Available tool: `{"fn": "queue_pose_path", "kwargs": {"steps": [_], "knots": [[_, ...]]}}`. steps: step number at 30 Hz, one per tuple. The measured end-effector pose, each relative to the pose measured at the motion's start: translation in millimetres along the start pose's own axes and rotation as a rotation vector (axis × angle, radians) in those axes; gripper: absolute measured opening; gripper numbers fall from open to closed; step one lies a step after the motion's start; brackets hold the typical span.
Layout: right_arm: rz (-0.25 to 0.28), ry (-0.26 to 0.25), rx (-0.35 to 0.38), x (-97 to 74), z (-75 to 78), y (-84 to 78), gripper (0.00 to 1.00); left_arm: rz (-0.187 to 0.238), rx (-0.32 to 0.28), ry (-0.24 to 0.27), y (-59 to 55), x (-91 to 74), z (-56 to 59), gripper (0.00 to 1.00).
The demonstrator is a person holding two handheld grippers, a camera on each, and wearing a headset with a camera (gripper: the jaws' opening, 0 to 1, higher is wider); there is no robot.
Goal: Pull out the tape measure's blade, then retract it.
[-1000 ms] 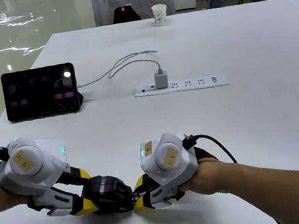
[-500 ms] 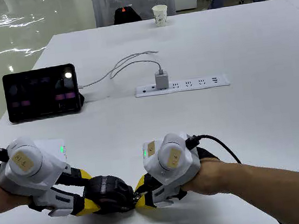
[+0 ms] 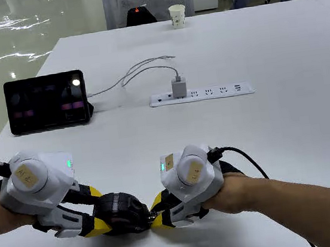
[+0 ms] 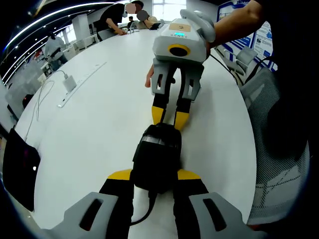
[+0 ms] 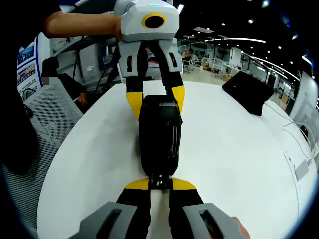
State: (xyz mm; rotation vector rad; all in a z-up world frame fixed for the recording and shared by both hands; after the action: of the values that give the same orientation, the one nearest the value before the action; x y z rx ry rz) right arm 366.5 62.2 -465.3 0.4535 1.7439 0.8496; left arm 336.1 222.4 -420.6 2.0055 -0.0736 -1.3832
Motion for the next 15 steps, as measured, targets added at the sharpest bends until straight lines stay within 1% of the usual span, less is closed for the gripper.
{"fn": "queue_pose_path", "kwargs": {"steps": [15], "knots": [[-0.010, -0.003, 0.003, -7.4, -1.4, -7.0, 0.09, 0.001, -0.003, -0.001, 3.7, -1.4, 3.8, 0.24]]}}
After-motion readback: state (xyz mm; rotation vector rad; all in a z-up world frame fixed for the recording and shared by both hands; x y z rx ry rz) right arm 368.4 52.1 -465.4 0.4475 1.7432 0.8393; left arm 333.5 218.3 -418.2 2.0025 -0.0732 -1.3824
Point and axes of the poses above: the centre of the closed fingertips' face, and the gripper's own axes: x roughly forward along the fingers, z roughly to its right, y roughly out of its top, the point moved 8 cm from there along -x, roughly backward along the fingers, and after that the axes turned 12 degrees about y, right-handed, at the moved point
